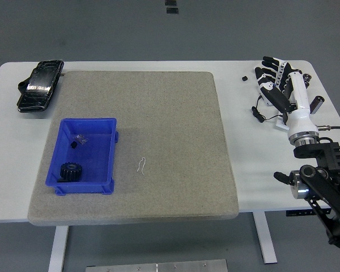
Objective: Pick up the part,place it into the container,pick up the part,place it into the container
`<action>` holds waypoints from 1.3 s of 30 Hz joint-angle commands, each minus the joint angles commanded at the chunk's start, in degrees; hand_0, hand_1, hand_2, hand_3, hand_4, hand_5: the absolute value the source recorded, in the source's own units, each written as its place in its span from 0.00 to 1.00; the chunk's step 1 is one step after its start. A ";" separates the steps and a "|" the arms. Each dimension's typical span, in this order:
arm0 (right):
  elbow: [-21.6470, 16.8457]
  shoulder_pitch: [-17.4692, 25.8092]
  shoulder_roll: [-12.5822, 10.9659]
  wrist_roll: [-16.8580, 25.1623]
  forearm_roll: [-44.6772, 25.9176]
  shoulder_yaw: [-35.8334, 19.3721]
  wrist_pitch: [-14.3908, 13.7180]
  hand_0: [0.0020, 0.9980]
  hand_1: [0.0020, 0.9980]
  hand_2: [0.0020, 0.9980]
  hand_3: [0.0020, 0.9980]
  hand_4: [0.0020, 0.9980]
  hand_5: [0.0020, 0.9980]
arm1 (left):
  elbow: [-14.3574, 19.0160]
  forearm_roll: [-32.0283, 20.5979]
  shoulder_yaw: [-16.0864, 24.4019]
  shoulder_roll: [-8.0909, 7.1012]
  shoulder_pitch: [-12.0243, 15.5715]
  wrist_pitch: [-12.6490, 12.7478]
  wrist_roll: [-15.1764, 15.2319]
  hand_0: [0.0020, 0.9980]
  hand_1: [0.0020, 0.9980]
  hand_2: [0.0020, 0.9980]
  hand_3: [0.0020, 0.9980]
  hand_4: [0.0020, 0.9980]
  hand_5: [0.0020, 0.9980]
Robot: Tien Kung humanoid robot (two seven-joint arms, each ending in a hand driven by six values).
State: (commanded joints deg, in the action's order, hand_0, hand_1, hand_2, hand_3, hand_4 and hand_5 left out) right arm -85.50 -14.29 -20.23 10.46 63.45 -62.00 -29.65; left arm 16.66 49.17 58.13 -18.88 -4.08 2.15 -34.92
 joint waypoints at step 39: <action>1.51 2.38 -0.07 3.06 -12.05 -7.60 7.14 0.71 0.72 0.75 0.71 0.79 0.47 | 0.02 -3.94 -1.66 0.80 -0.80 1.12 0.82 0.75 0.72 0.72 0.63 0.68 0.39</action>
State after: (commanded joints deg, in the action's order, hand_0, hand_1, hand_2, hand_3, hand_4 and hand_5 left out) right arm -83.99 -11.91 -20.30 13.52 51.40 -69.60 -22.52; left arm 16.69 45.23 56.47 -18.08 -4.87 3.28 -34.10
